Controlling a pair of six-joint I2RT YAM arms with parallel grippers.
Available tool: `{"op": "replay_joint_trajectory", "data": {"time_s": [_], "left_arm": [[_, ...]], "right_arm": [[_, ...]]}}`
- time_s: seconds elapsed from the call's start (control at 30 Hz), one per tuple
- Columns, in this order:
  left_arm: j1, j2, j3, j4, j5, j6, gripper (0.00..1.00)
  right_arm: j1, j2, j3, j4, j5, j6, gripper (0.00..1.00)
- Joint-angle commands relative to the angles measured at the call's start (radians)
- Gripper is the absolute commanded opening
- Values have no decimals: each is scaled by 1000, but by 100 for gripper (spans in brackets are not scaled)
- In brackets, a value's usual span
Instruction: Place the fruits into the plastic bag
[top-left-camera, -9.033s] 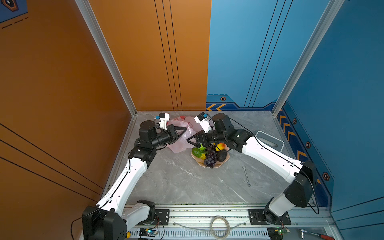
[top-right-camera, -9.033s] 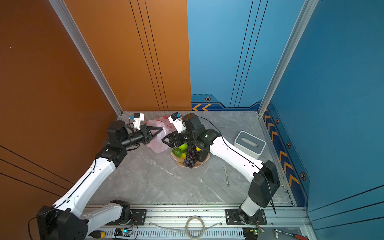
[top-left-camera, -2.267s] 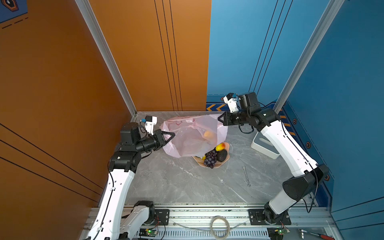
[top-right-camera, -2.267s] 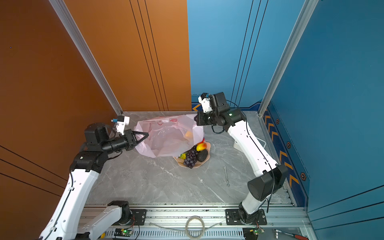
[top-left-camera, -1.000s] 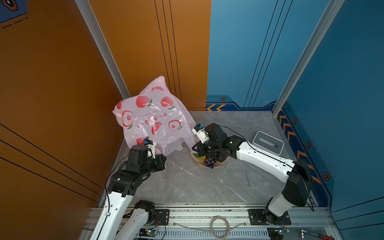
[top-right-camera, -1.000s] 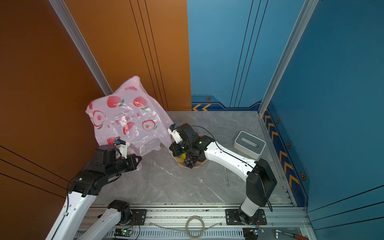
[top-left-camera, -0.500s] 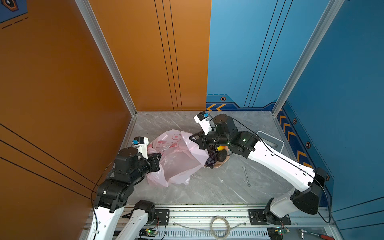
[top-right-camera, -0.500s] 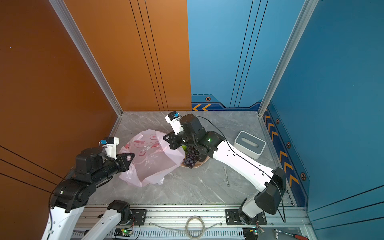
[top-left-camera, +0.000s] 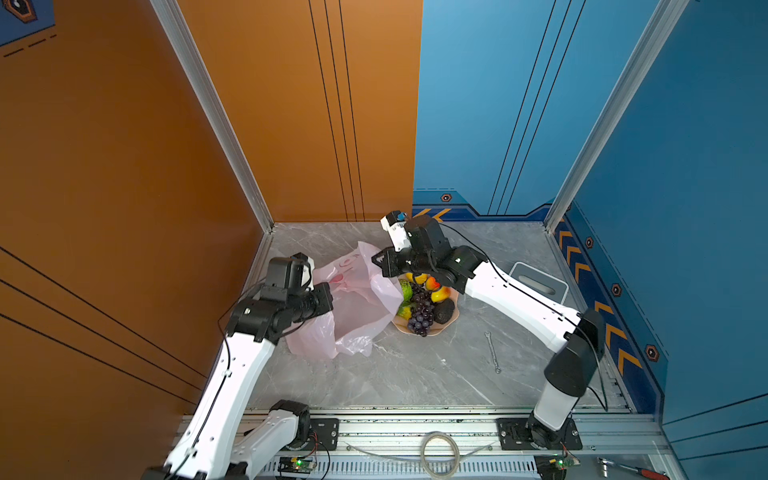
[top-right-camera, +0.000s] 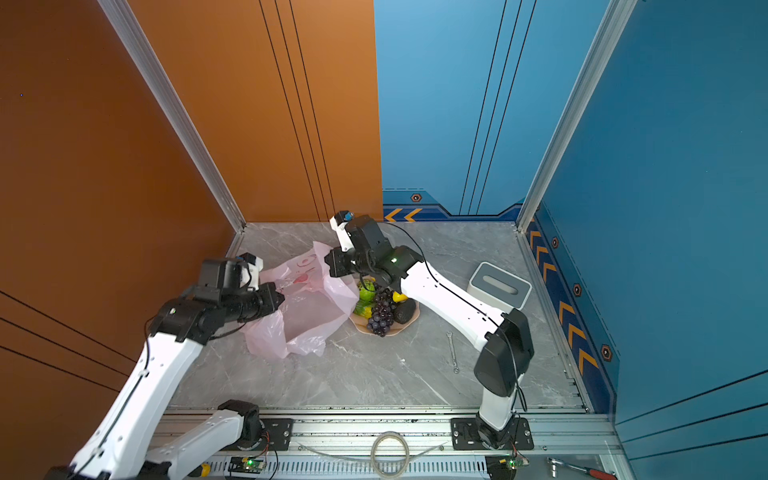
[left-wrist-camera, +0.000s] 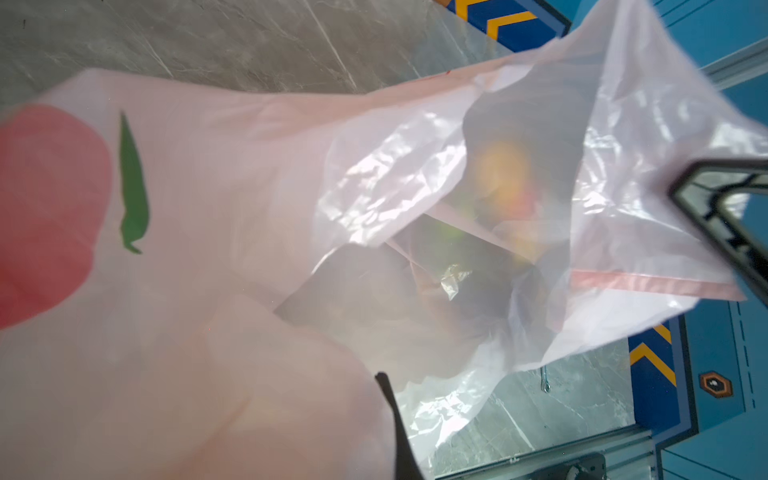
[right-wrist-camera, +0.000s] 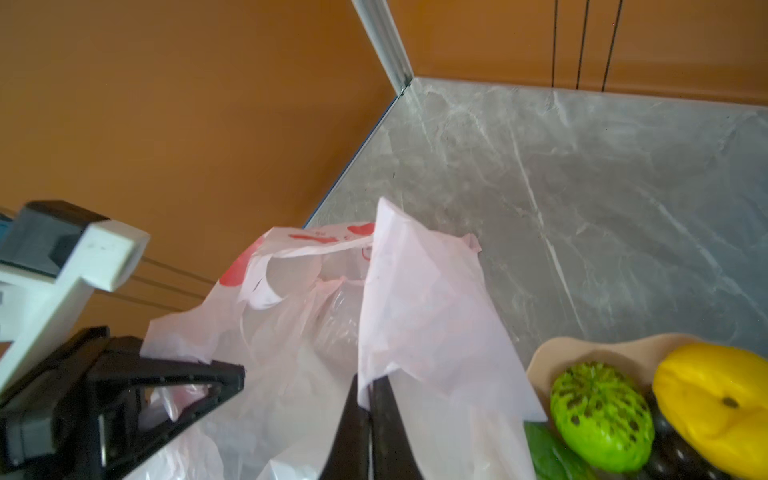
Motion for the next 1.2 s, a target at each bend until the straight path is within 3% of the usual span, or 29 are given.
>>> {"op": "replay_joint_trajectory", "data": {"time_s": [0.0, 0.17, 0.3, 0.43, 0.53, 0.6, 0.7, 0.77, 0.83, 0.93, 1.0, 1.07, 1.17], "left_arm": [[47, 168, 158, 32, 67, 29, 0], [37, 373, 542, 29, 1, 86, 0], [-69, 416, 831, 29, -125, 180, 0], [-219, 407, 1079, 30, -247, 305, 0], [-375, 378, 1199, 53, -317, 441, 0], [-495, 328, 1177, 94, -357, 520, 0], [-644, 198, 985, 205, -462, 590, 0], [-676, 109, 834, 269, -518, 576, 0], [-676, 44, 733, 281, -545, 544, 0], [-677, -18, 623, 281, -541, 494, 0], [-677, -43, 582, 280, -531, 465, 0], [-678, -59, 563, 281, -520, 445, 0], [-678, -66, 563, 274, -498, 422, 0]], "right_arm": [[-44, 106, 171, 26, 56, 62, 0], [-53, 287, 564, 16, 92, 12, 0], [-7, 312, 775, 51, 148, -106, 0], [62, 183, 777, 149, 189, -261, 0], [137, 52, 676, 233, 188, -393, 0], [191, -58, 540, 316, 209, -475, 0], [232, -213, 322, 431, 244, -509, 0], [234, -282, 241, 419, 291, -476, 0], [232, -324, 232, 296, 365, -451, 0], [273, -379, 241, 67, 540, -460, 55], [319, -414, 233, -77, 714, -478, 96], [294, -422, 229, -251, 737, -409, 100], [236, -414, 151, -399, 570, -303, 100]]}}
